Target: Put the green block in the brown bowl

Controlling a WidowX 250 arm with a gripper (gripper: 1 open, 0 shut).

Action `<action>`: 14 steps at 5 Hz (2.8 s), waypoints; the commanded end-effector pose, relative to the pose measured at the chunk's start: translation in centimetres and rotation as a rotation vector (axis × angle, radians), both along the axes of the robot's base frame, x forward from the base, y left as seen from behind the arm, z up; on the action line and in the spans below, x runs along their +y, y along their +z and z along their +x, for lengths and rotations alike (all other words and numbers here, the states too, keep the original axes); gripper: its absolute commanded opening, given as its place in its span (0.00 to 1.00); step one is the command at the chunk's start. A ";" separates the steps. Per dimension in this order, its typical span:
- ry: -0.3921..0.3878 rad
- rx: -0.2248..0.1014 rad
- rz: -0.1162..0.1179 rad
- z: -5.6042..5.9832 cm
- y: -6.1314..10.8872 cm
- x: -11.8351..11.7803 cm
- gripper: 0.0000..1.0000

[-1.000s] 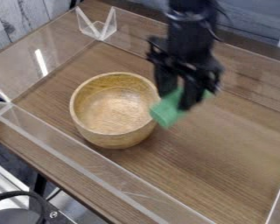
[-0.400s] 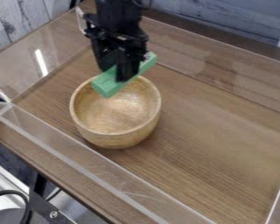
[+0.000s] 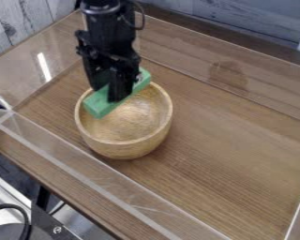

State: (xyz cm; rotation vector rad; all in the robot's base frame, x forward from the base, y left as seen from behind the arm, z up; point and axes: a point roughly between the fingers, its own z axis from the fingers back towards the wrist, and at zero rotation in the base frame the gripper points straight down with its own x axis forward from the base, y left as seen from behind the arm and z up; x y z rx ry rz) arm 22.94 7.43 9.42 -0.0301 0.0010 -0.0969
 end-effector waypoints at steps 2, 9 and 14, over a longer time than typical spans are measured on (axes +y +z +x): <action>-0.013 -0.024 0.005 0.0 0.2 -0.3 0.00; -0.022 -0.004 -0.030 0.0 -0.8 -1.6 0.00; -0.012 0.014 -0.042 0.1 -1.2 -1.6 0.00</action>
